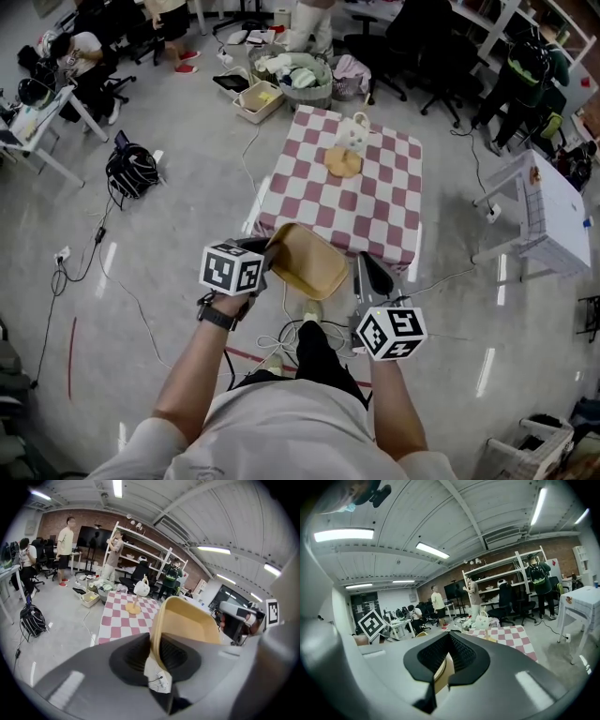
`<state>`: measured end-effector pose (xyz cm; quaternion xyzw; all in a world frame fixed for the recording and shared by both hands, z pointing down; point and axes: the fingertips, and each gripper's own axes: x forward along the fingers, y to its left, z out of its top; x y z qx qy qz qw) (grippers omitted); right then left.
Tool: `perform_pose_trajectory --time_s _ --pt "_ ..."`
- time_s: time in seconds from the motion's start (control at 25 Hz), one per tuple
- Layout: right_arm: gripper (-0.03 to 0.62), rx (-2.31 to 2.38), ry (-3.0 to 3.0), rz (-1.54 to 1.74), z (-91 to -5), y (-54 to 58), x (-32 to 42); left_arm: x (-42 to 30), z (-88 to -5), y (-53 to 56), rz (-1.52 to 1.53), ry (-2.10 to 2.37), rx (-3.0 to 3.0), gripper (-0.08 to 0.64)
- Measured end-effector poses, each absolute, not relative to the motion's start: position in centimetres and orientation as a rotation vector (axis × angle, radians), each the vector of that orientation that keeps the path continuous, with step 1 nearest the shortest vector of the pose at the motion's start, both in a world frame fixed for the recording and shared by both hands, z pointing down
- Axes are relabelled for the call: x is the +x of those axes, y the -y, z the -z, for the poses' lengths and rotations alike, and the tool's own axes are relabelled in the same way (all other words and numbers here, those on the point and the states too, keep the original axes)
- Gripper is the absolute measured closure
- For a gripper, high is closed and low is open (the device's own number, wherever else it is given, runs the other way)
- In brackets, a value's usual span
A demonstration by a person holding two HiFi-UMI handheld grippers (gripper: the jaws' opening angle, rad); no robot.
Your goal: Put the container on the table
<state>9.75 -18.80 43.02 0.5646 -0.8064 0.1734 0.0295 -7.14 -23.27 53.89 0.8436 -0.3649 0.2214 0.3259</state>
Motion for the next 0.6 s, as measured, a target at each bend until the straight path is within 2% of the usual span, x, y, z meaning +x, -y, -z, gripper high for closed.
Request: perform_pose_trajectory --time_s 0.6 --pt "0.583 1.548 2.523 -0.65 -49.5 33.7 14.5 -1.8 -62.6 36.2 -0.589 1.103 1.976 0.509"
